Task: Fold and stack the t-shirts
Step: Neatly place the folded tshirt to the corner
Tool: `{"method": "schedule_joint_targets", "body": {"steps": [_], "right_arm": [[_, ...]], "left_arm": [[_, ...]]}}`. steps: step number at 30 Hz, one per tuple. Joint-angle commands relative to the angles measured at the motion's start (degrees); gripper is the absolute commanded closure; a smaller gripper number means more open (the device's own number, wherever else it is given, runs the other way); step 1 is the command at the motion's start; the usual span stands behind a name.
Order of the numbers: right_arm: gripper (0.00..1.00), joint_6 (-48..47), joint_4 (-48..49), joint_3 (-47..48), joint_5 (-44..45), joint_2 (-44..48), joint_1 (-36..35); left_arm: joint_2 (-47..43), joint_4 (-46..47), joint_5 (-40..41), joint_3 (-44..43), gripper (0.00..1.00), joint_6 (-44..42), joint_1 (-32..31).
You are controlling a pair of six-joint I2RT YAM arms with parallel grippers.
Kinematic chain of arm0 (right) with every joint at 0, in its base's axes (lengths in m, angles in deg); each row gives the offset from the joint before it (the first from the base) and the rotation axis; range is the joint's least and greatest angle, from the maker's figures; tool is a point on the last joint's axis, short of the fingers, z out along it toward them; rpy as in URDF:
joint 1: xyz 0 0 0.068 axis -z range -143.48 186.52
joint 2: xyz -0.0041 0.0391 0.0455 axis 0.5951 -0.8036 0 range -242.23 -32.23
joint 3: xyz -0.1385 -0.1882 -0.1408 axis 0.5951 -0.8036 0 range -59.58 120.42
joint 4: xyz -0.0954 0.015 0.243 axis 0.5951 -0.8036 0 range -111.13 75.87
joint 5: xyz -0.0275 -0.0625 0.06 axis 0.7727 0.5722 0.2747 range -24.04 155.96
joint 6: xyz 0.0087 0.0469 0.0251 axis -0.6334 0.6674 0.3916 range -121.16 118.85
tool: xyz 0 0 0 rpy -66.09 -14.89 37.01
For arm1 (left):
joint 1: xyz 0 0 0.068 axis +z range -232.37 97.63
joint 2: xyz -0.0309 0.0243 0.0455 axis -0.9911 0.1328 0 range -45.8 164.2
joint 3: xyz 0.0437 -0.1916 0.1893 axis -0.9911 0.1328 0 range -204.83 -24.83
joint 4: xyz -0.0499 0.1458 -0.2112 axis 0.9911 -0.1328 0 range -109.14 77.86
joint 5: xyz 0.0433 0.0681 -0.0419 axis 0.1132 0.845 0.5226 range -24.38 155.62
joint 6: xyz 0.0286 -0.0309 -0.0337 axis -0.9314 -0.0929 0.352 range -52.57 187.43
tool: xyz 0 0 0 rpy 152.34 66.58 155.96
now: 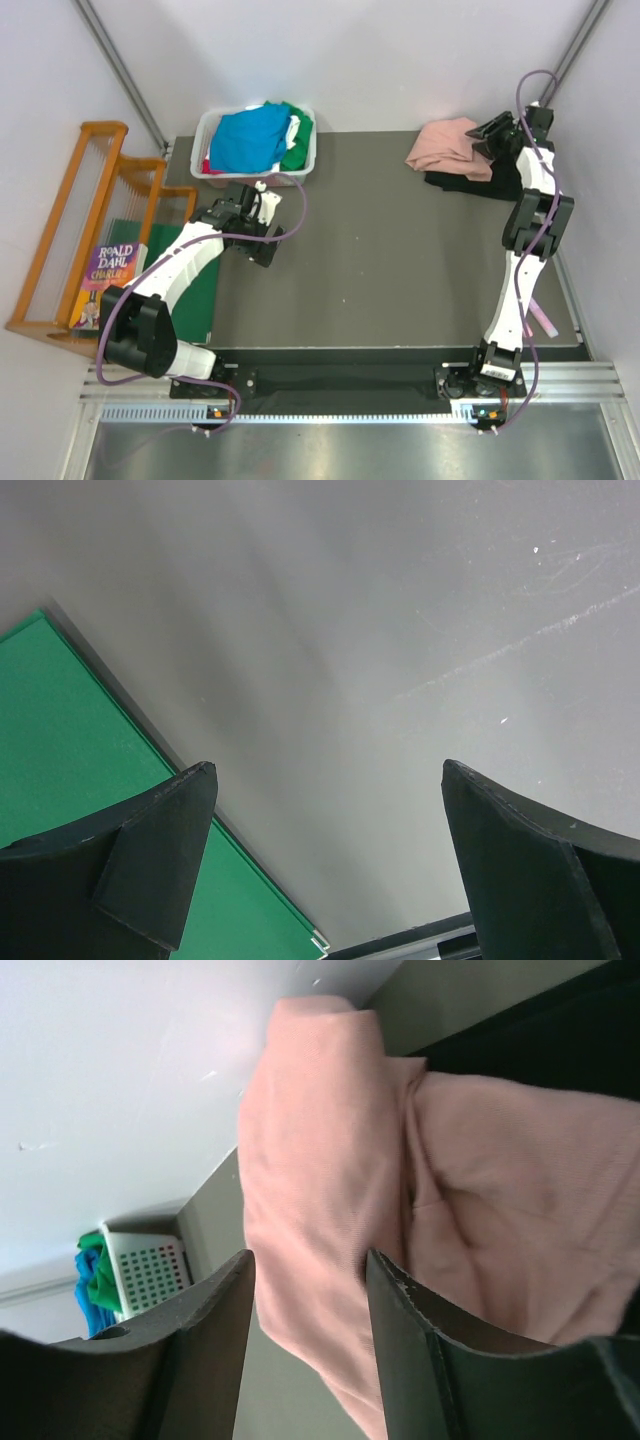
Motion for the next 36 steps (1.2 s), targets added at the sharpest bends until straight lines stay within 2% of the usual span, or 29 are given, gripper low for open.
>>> {"method": "schedule_joint_targets", "body": {"steps": [1,11,20,31,36], "right_arm": [[0.51,0.2,0.9,2.1,-1.3,0.5,-0.9],[0.51,0.0,1.3,-1.4,-0.3,1.6,-0.7],[0.51,-4.1,-0.5,-7.0,1.3,3.6,0.5],[0.51,-2.7,0.5,-8.0,1.1,5.3,2.3],[0.57,-1.0,1.1,-6.0,0.0,3.1,0.7]], "left_arm": [[-1.5,0.0,-0.1,0.0,0.02,-0.2,0.2],[-2.3,0.0,0.5,0.5,0.02,-0.5,0.2],[-2.8,-0.1,0.5,0.8,0.02,-0.9,0.2],[-2.7,0.3,0.0,1.6,0.02,-0.8,0.2],[-2.7,0.1,0.0,0.7,0.02,-0.7,0.2]]}}
